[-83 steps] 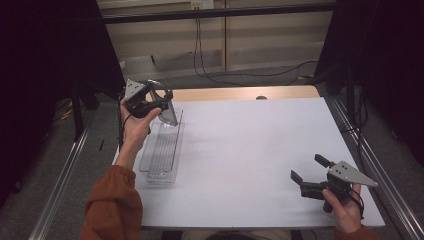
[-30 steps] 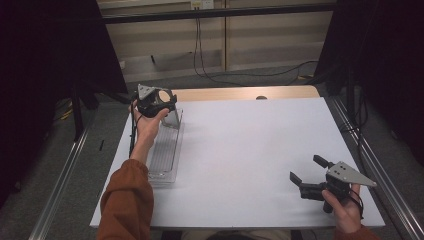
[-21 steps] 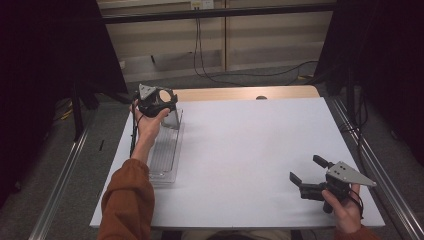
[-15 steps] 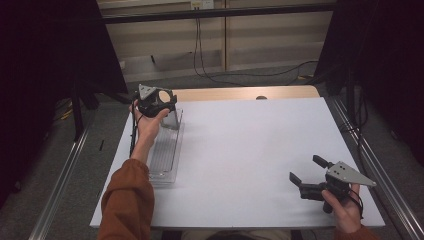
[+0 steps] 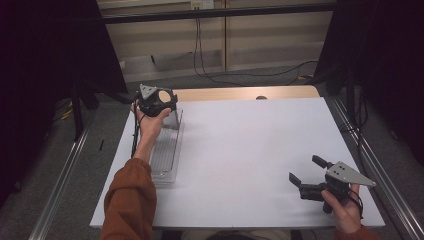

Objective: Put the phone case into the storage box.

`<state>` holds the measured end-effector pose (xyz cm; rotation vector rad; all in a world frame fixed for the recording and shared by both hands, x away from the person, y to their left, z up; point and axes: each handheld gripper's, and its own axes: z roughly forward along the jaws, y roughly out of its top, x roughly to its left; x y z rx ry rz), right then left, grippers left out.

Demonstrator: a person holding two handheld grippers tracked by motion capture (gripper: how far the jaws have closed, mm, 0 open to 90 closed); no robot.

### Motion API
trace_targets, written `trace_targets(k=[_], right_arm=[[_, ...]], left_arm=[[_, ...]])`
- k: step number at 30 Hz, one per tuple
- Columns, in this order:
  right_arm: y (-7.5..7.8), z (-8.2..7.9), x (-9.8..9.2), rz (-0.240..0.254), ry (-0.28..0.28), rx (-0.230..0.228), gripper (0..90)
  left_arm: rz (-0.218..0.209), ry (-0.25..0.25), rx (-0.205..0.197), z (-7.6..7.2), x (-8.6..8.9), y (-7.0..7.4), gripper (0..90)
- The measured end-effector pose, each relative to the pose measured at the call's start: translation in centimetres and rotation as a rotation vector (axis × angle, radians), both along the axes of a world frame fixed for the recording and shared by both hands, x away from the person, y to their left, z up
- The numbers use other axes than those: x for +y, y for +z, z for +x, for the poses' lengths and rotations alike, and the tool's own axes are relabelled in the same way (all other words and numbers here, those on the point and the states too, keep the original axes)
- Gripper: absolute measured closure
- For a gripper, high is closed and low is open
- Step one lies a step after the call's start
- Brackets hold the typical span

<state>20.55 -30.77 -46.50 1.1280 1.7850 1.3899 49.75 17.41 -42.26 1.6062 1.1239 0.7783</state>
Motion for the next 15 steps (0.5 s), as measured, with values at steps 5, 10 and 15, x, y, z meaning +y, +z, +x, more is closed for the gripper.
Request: trace_targets(k=[5,10,15], right_arm=[[0.01,-0.02,0.01,0.000,0.004,0.001,0.0],[0.00,-0.05,-0.01,0.003,0.006,0.003,0.0],[0.01,-0.07,0.03,0.004,0.011,0.003,0.0]], left_arm=[[0.012,0.020,0.015,0.29,-0.36,0.01,9.8],[-0.005,0.020,0.015,0.60,-0.54,-0.21,9.6],[0.000,0.031,0.020,0.91,-0.49,-0.26,9.1]])
